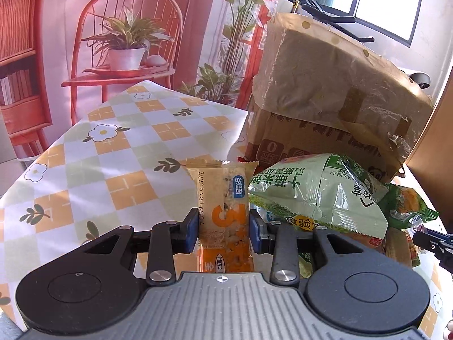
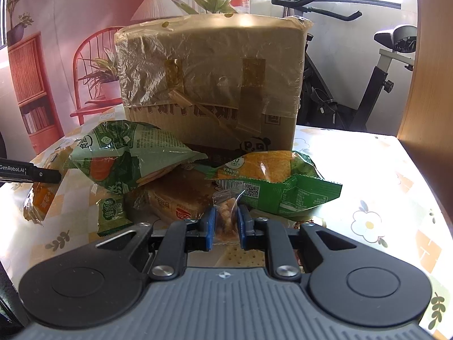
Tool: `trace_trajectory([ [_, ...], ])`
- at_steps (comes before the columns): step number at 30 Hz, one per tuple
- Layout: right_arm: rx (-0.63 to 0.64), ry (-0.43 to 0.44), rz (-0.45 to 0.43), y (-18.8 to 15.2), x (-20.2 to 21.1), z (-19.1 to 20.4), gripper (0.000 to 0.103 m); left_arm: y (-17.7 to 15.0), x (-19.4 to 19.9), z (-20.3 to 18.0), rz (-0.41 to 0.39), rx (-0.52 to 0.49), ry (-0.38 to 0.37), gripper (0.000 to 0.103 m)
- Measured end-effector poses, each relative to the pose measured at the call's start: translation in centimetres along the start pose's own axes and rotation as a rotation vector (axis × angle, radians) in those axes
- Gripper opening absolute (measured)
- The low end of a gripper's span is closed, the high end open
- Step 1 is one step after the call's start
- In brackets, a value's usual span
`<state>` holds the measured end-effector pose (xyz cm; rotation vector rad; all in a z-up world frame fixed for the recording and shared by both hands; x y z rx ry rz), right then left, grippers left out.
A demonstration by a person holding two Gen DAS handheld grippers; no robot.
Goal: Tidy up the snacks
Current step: 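Lift the cracker packs and carry both tools over the box, then open them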
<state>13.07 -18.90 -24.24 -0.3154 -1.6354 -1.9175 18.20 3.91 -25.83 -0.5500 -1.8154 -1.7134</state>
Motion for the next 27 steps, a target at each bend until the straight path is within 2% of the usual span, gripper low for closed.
trace_trajectory([
  [13, 0.011, -0.005, -0.056, 2.3, 1.1, 0.0, 0.018, 3.3, 2.0, 0.1, -0.090, 0.024, -0.003, 0.038],
  [27, 0.067, -0.006, -0.152, 7.8, 2.5, 0.1, 0.018, 9.3, 4.8, -2.6, -0.216, 0.004, -0.066, 0.038],
])
Point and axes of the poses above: each gripper's, at about its wrist camera, not at the fingertips, and x roughly against the way its jaws point, z to its left, y to its top, the point moved 10 cm from there along -x, roughly the way its jaws point, and after that the axes turned 14 degrees about y, right-handed, at the moved point
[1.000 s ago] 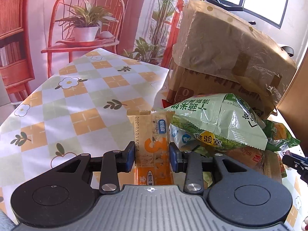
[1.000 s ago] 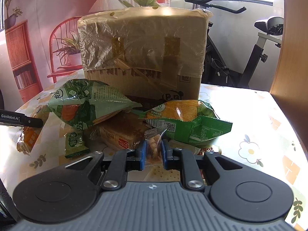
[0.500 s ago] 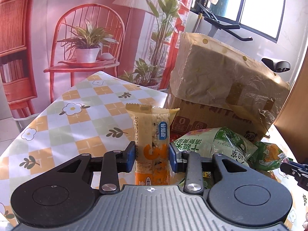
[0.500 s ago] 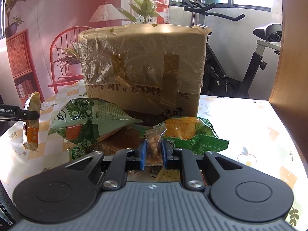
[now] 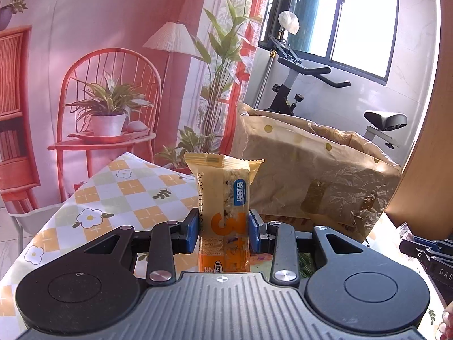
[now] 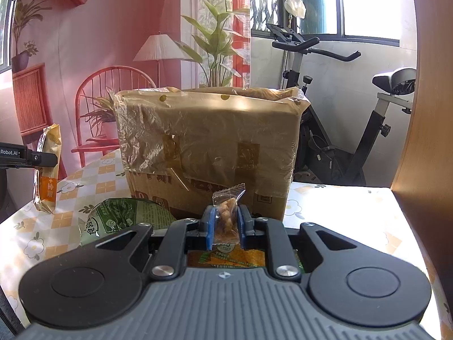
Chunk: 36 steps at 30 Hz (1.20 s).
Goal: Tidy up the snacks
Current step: 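Lift the cracker packs and carry both tools over the box, then open them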
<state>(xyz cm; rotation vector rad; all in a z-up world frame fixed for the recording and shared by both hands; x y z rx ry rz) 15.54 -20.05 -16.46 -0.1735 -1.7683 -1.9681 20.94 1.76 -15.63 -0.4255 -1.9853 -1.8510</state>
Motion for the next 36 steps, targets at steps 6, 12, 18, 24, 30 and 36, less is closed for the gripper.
trace_trajectory([
  [6, 0.023, 0.008, -0.042, 3.1, 0.2, -0.2, 0.018, 3.0, 0.4, -2.3, -0.047, -0.009, -0.050, 0.038],
  [12, 0.050, 0.018, -0.072, 6.1, -0.1, -0.5, 0.018, 5.2, 0.6, -5.0, -0.079, -0.028, -0.096, 0.038],
  [18, 0.058, 0.033, -0.101, 9.1, -0.9, -1.2, 0.018, 7.7, 0.0, -7.5, -0.101, -0.048, -0.137, 0.038],
  [24, 0.083, 0.036, -0.121, 12.7, -3.0, -2.8, 0.018, 10.8, -2.1, -9.7, -0.108, -0.062, -0.164, 0.038],
  [30, 0.065, 0.028, -0.103, 15.0, -6.8, -5.1, 0.018, 13.7, -6.2, -11.9, -0.093, -0.087, -0.146, 0.038],
  [36, -0.008, 0.009, -0.020, 14.4, -11.6, -7.9, 0.018, 14.7, -11.1, -13.6, -0.041, -0.136, -0.111, 0.038],
])
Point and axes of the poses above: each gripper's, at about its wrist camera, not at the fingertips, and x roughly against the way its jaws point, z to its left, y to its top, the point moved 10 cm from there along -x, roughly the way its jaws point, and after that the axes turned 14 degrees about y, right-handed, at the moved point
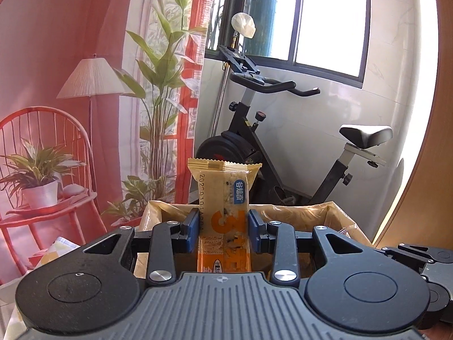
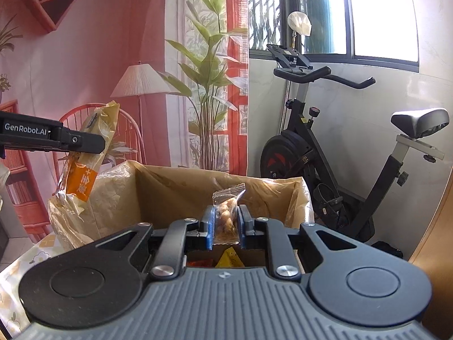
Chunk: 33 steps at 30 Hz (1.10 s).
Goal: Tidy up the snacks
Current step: 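Lift the cracker packs and carry both tools over the box, then open them, then move both tools back down to the snack pile in front of the box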
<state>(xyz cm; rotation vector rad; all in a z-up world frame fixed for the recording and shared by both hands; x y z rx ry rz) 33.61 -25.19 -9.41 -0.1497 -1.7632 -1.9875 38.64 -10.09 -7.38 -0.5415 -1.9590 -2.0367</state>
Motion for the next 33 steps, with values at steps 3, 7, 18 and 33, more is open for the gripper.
trace_trajectory([
  [3, -0.017, -0.011, 0.036, -0.7, -1.3, -0.8, 0.018, -0.8, -2.3, -0.6, 0.054, -0.038, 0.005, 0.038],
  [7, -0.035, -0.021, 0.073, -1.6, -2.1, -1.4, 0.018, -2.2, -3.9, -0.5, 0.107, -0.051, 0.011, 0.045],
  [18, -0.048, -0.022, 0.057, -2.1, 0.3, -0.9, 0.042, -1.9, -0.4, 0.8, 0.033, -0.111, 0.054, 0.075],
  [33, -0.042, 0.031, -0.012, -2.7, 6.2, 3.7, 0.079, -3.9, 7.2, 5.1, 0.012, -0.062, 0.064, 0.086],
])
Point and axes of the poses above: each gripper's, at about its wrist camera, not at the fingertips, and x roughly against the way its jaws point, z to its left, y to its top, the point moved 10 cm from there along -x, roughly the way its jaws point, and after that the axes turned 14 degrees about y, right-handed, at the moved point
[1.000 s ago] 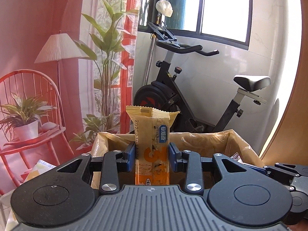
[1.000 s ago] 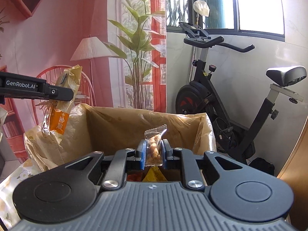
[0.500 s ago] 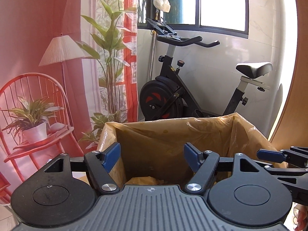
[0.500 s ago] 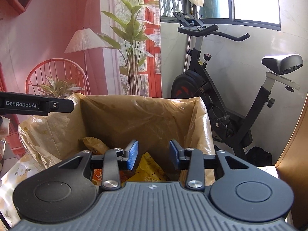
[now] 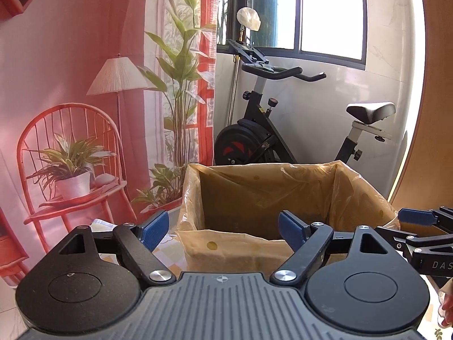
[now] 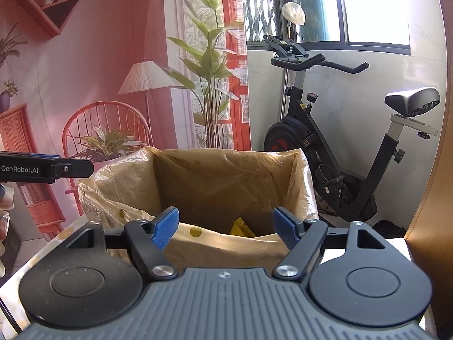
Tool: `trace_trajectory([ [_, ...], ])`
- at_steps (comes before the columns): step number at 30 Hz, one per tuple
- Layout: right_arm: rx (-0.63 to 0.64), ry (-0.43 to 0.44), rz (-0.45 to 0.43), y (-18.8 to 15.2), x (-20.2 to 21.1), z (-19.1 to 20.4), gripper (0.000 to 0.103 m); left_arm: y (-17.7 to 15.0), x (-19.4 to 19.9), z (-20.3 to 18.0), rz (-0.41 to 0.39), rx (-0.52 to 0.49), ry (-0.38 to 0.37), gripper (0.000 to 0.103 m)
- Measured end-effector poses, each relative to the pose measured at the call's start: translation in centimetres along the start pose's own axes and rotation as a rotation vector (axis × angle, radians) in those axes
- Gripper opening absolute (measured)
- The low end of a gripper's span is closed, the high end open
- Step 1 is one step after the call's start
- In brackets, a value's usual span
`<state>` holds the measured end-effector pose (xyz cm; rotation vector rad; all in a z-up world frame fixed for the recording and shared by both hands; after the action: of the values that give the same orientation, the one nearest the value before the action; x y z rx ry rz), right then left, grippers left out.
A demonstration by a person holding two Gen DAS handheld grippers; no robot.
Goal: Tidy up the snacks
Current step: 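Move both tools back down to the snack pile in front of the box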
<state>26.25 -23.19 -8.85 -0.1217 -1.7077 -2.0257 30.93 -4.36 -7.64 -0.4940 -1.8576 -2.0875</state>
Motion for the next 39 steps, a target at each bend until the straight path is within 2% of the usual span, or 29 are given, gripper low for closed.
trace_trajectory([
  [15, -0.060, 0.020, -0.028, -4.5, 3.0, 1.6, 0.080, -5.0, 4.4, 3.3, -0.012, 0.043, 0.025, 0.087],
  [20, -0.086, 0.019, -0.018, -6.4, 3.5, 1.6, 0.080, -7.2, 5.1, 4.1, 0.022, 0.102, 0.023, 0.087],
  [30, -0.072, 0.013, 0.004, -10.8, 4.6, 2.7, 0.080, -12.4, 6.0, 4.1, 0.083, 0.126, 0.040, 0.086],
  [39, -0.082, -0.005, 0.111, -16.9, 4.5, 2.6, 0.080, -16.1, 5.7, 4.7, 0.150, 0.147, 0.038, 0.086],
])
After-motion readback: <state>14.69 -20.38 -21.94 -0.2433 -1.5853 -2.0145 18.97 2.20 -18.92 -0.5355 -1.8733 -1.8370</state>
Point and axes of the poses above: each gripper's, at about its wrist camera, not at the fingertips, and x roughly against the way its jaws point, z to its left, y to its top, the point moved 10 cm from there along -x, roughly the way its jaws point, and after that the axes turned 14 degrees about y, right-handed, at the moved point
